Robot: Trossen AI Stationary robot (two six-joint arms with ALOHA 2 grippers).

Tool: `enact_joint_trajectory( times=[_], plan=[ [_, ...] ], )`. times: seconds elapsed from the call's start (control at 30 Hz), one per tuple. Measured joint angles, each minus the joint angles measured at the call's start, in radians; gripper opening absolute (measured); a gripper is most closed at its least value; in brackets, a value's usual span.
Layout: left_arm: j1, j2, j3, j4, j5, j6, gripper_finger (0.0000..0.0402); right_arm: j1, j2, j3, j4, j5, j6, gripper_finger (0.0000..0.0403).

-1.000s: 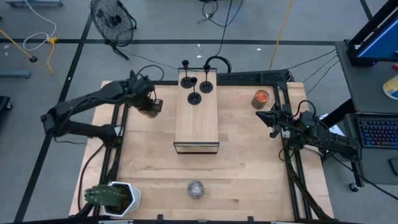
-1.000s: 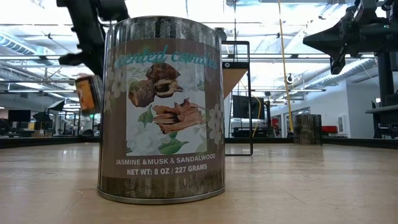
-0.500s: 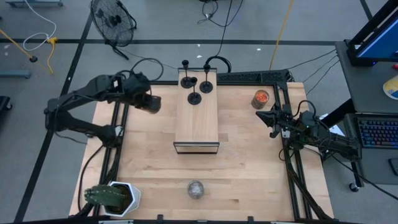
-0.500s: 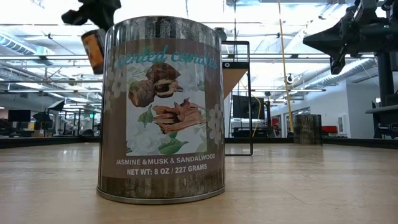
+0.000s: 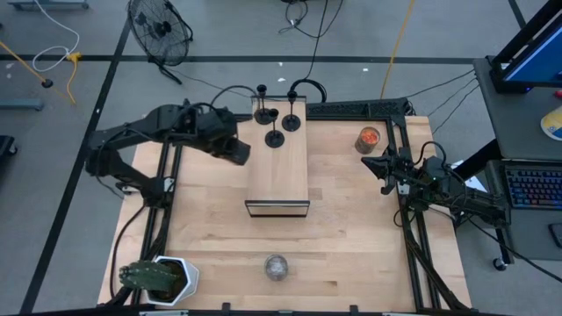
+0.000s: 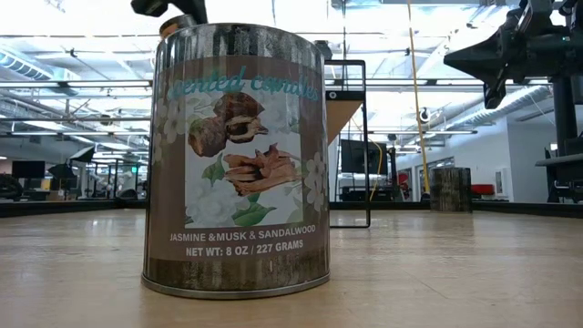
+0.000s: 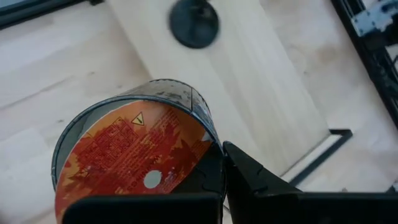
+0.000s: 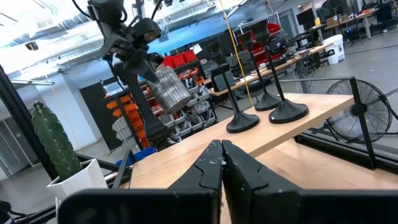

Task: Pick & Place candle stick holders
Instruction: Put the left orange container candle on the shelf

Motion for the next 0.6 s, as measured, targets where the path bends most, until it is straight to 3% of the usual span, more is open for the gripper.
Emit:
enact_joint_trajectory(
  times=[0.6],
  plan=[
    [-0.064, 0.259, 0.18, 0.007, 0.052, 0.049, 0.0, 0.0, 0.0, 0.0, -0.009, 0.0, 0.0, 0.0]
  ],
)
